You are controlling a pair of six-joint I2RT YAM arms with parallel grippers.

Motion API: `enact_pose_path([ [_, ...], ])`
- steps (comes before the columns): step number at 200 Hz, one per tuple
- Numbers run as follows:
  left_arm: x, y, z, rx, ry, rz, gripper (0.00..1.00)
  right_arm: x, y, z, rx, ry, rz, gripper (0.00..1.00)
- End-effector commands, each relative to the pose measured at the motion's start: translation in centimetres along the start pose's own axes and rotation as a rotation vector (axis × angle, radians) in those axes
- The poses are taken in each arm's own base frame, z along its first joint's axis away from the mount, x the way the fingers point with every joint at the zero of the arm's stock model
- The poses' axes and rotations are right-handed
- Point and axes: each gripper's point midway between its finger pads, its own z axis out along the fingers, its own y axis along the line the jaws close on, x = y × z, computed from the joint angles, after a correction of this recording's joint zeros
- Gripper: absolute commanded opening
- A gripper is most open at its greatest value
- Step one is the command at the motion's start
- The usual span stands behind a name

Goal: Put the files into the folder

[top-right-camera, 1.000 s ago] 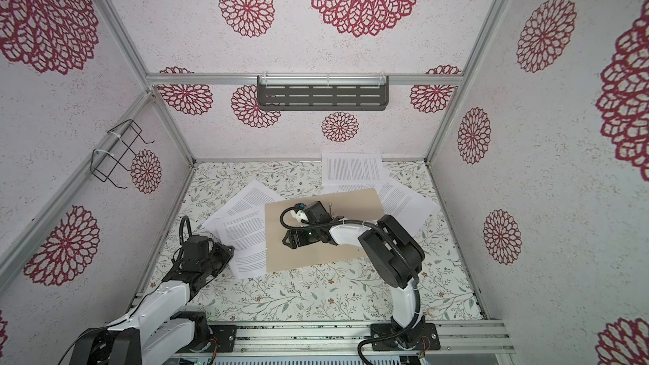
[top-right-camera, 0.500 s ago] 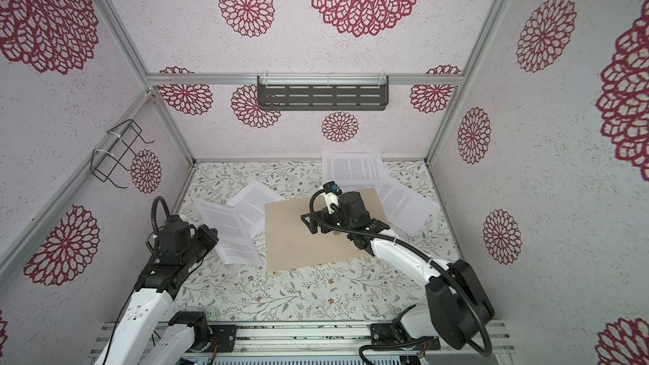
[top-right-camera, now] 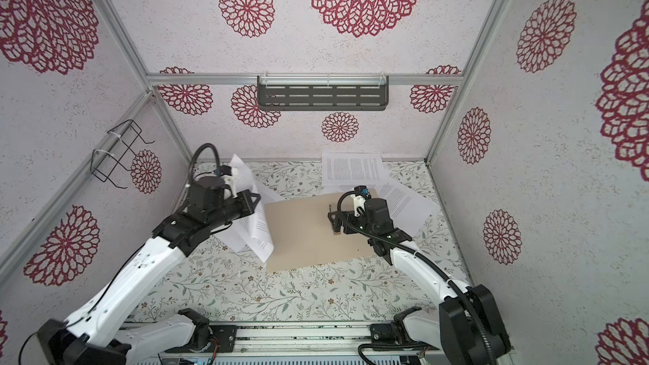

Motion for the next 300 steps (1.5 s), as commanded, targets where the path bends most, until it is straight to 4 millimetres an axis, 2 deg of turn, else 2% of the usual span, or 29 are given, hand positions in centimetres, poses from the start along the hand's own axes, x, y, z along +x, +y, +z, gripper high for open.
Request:
enact_pose_path([
  [1, 0.4, -6.6, 2.9, 0.149, 0.016, 0.080, 0.00, -1.8, -2.6, -1.7, 0.075, -0.082, 0.127, 0.99],
  [20, 2.4, -12.5, 5.5, 0.268, 0.089, 0.122, 0.00, -2.1, -5.3, -2.9, 0.161, -0.104, 0.211, 0.99],
  [36, 3.9, -17.0, 6.1, 0.359, 0.128, 0.159, 0.00, -2.4, -6.9, -4.1, 0.189, -0.142, 0.263, 0.99],
  [48, 4.5, -18.9, 6.2, 0.402, 0.139, 0.158, 0.00, -2.5, -8.3, -5.1, 0.223, -0.180, 0.308, 0.99],
  [59, 4.9, -19.2, 6.4, 0.424, 0.147, 0.123, 0.00, -2.4, -9.2, -5.8, 0.225, -0.204, 0.340, 0.99],
  [74, 5.1, -17.4, 7.5, 0.372, 0.145, 0.074, 0.00, -2.4, -9.6, -6.3, 0.204, -0.220, 0.355, 0.99],
  [99, 6.3, -12.8, 10.6, 0.273, 0.181, -0.025, 0.00, -2.6, -8.8, -6.5, 0.148, -0.245, 0.332, 0.99],
  [123, 7.5, -8.2, 14.0, 0.177, 0.226, -0.096, 0.00, -2.0, -9.3, -6.3, 0.163, -0.237, 0.340, 0.98],
  [169, 10.3, 0.3, 20.2, -0.008, 0.311, -0.144, 0.00, -0.3, -9.1, -3.7, 0.110, -0.146, 0.361, 0.96],
  [179, 10.7, 1.3, 20.9, -0.027, 0.331, -0.150, 0.00, 0.0, -9.0, -2.9, 0.100, -0.126, 0.360, 0.96],
  [184, 11.9, 2.7, 22.0, -0.059, 0.360, -0.157, 0.00, 0.1, -9.0, -2.5, 0.093, -0.117, 0.357, 0.96],
  [204, 12.8, 4.0, 22.8, -0.065, 0.384, -0.176, 0.00, 0.7, -8.5, -0.8, 0.062, -0.070, 0.348, 0.94],
  [248, 14.0, 6.7, 23.4, -0.122, 0.397, -0.198, 0.00, 1.8, -8.5, 2.2, 0.014, 0.000, 0.357, 0.93],
  [279, 14.3, 6.7, 23.9, -0.092, 0.399, -0.216, 0.00, 2.4, -7.3, 4.0, -0.039, 0.039, 0.332, 0.92],
  [300, 14.5, 7.1, 23.9, -0.098, 0.404, -0.223, 0.00, 2.5, -6.6, 5.0, -0.086, 0.053, 0.343, 0.84],
])
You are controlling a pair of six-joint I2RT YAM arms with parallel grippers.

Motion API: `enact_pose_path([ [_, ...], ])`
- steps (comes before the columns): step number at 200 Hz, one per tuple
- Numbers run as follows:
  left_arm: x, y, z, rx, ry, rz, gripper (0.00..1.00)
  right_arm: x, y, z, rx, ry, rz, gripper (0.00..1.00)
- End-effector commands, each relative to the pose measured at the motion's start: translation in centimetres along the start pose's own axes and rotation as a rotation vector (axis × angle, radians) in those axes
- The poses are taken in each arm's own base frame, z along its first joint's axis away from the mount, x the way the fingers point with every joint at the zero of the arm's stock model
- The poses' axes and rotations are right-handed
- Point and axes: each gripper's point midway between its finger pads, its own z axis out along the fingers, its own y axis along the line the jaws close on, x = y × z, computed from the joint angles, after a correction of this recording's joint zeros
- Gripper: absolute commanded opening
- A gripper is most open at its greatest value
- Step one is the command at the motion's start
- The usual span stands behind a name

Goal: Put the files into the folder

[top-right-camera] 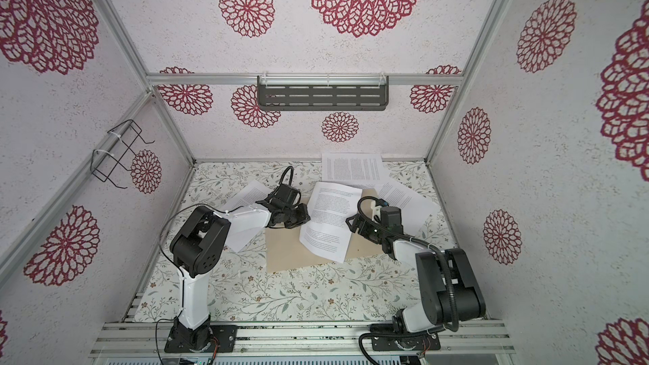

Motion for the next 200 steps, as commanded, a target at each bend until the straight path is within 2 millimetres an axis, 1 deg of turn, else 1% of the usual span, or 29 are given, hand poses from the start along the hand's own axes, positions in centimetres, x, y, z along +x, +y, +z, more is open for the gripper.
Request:
enact_pose_path([
  [1, 0.0, 0.7, 0.7, 0.010, 0.004, -0.020, 0.00, -1.5, 2.9, 0.7, -0.117, -0.021, -0.040, 0.84],
  [18, 0.0, 0.8, 0.6, 0.010, 0.004, -0.019, 0.00, -1.2, 2.5, 1.5, -0.123, -0.007, -0.014, 0.79],
  [34, 0.0, 1.0, 0.7, 0.006, 0.005, -0.020, 0.00, -0.9, 2.4, 2.1, -0.144, 0.003, 0.003, 0.72],
  [51, 0.0, 1.2, 0.7, 0.008, 0.008, -0.025, 0.00, -0.6, 2.6, 2.5, -0.172, 0.009, 0.010, 0.66],
  [69, 0.0, 1.5, 0.9, 0.004, 0.010, -0.028, 0.00, -0.6, 2.7, 2.4, -0.180, 0.001, 0.003, 0.62],
  [100, 0.1, 1.8, 1.3, 0.006, 0.017, -0.034, 0.00, -0.3, 3.1, 2.4, -0.208, 0.014, 0.001, 0.60],
  [122, 0.1, 1.9, 1.5, 0.006, 0.017, -0.040, 0.00, -0.1, 3.3, 2.6, -0.232, 0.026, 0.005, 0.55],
  [141, 0.1, 1.9, 1.6, 0.010, 0.020, -0.040, 0.00, 0.1, 3.0, 2.9, -0.225, 0.032, 0.009, 0.52],
  [181, 0.0, 1.6, 1.6, 0.027, 0.017, -0.037, 0.00, 0.7, 2.8, 3.6, -0.197, 0.052, -0.019, 0.53],
  [200, 0.0, 1.5, 1.4, 0.032, 0.014, -0.034, 0.00, 0.7, 3.0, 3.7, -0.193, 0.049, -0.031, 0.49],
])
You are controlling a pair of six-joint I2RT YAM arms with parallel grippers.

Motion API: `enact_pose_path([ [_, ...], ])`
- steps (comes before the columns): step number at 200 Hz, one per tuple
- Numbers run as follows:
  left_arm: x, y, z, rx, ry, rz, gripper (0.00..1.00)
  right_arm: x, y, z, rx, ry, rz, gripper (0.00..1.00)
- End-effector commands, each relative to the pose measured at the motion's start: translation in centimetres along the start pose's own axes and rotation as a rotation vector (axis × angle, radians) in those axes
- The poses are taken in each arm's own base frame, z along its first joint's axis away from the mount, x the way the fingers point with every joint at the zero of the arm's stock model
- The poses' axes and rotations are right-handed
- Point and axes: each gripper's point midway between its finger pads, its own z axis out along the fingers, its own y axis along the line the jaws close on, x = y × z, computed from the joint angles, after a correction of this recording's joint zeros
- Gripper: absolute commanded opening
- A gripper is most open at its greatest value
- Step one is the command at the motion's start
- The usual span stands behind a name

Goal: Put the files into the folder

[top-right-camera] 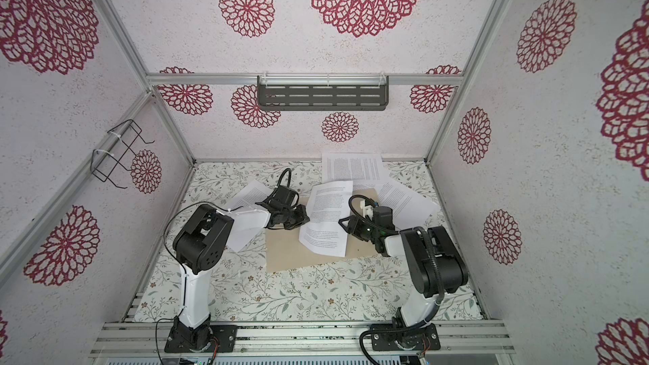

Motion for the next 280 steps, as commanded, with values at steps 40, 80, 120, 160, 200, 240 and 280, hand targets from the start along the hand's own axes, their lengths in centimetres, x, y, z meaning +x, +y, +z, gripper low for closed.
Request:
enact_pose_path([
  [40, 0.1, 0.4, 0.3, 0.016, -0.001, -0.008, 0.00, -0.8, 1.8, 0.4, -0.005, -0.018, -0.091, 0.40],
  [80, 0.1, 0.3, 0.3, 0.024, -0.001, -0.009, 0.00, -0.8, 2.2, 0.3, -0.005, -0.025, -0.099, 0.29],
  [120, 0.0, 0.0, 0.2, 0.033, -0.005, -0.005, 0.00, -1.0, 2.3, -0.3, 0.029, -0.036, -0.118, 0.21],
  [160, -0.3, -0.8, 0.0, 0.056, -0.009, 0.009, 0.00, -0.9, 3.4, -0.6, 0.017, -0.024, -0.135, 0.10],
  [200, -0.9, -1.9, -1.0, 0.086, -0.014, 0.027, 0.12, -1.0, 5.5, -1.6, -0.018, -0.021, -0.169, 0.00],
  [240, -3.7, -4.6, -6.3, 0.132, -0.142, 0.117, 0.55, -1.8, 7.7, -4.3, -0.007, -0.063, -0.232, 0.00],
  [280, -4.4, -4.5, -12.6, 0.119, -0.265, 0.187, 0.76, -2.4, 8.9, -5.2, 0.040, -0.058, -0.330, 0.00],
])
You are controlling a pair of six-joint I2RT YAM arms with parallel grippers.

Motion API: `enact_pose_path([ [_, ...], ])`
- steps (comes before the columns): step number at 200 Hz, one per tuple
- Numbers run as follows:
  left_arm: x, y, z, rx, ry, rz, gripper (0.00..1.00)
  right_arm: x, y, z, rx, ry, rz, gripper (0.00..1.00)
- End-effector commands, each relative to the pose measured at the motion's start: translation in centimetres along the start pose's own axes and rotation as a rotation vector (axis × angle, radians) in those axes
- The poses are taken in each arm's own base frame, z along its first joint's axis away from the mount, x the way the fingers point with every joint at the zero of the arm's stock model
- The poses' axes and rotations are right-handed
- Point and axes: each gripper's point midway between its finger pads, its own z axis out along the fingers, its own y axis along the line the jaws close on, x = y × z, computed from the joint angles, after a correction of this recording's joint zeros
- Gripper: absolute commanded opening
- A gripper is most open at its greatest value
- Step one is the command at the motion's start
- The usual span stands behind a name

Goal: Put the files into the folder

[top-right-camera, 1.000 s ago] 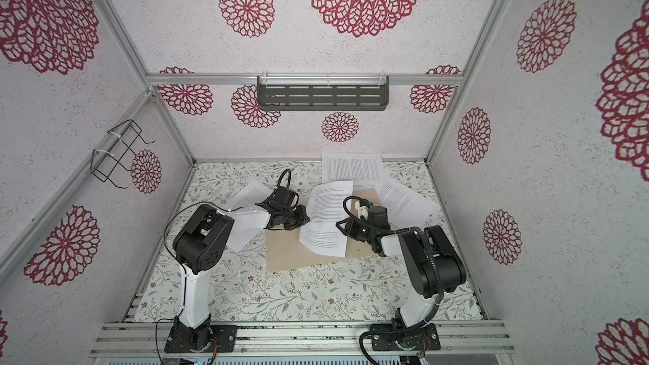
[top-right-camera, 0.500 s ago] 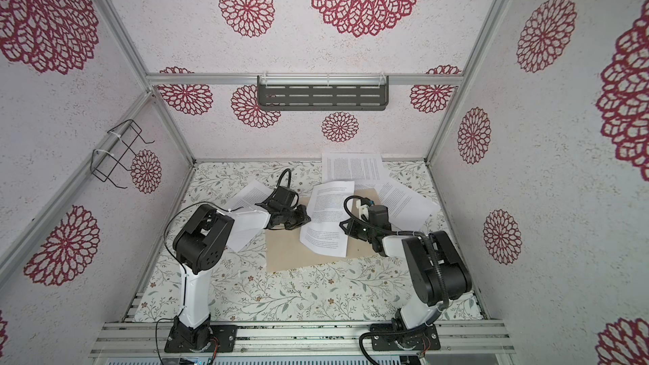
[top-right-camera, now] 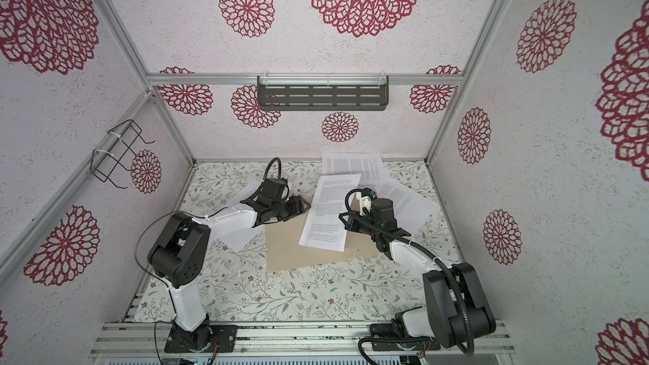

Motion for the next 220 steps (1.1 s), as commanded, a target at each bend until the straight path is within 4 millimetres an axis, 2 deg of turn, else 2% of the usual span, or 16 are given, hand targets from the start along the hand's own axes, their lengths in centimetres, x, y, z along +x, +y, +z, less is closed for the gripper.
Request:
enact_pose_path([
  [1, -1.9, -0.8, -4.0, 0.003, -0.105, 0.080, 0.77, -0.8, 0.9, -0.6, 0.031, 0.008, -0.100, 0.00],
  [22, -1.7, -0.5, -7.9, -0.030, -0.162, 0.119, 0.89, -1.4, 2.9, -0.1, 0.004, 0.012, -0.174, 0.00],
  [34, -1.5, 0.0, -10.1, -0.053, -0.195, 0.136, 1.00, -1.7, 4.3, 0.3, -0.030, 0.013, -0.217, 0.00],
  [71, -0.5, 1.1, -16.3, -0.092, -0.250, 0.192, 0.97, -1.9, 8.5, 1.6, -0.075, 0.012, -0.468, 0.00],
  [112, 0.8, 2.7, -21.2, -0.160, -0.269, 0.243, 0.97, -1.5, 10.7, 2.8, -0.174, 0.012, -0.699, 0.00],
  [135, 2.1, 4.3, -22.2, -0.206, -0.269, 0.228, 0.97, -2.3, 9.8, 3.8, -0.125, 0.007, -0.713, 0.00],
  [162, 3.3, 5.5, -22.0, -0.211, -0.244, 0.154, 0.97, -2.6, 9.4, 4.5, -0.107, 0.000, -0.699, 0.00],
  [220, 5.5, 7.8, -19.5, -0.219, -0.181, 0.063, 0.97, -0.4, 11.7, 4.6, -0.168, 0.052, -0.712, 0.00],
])
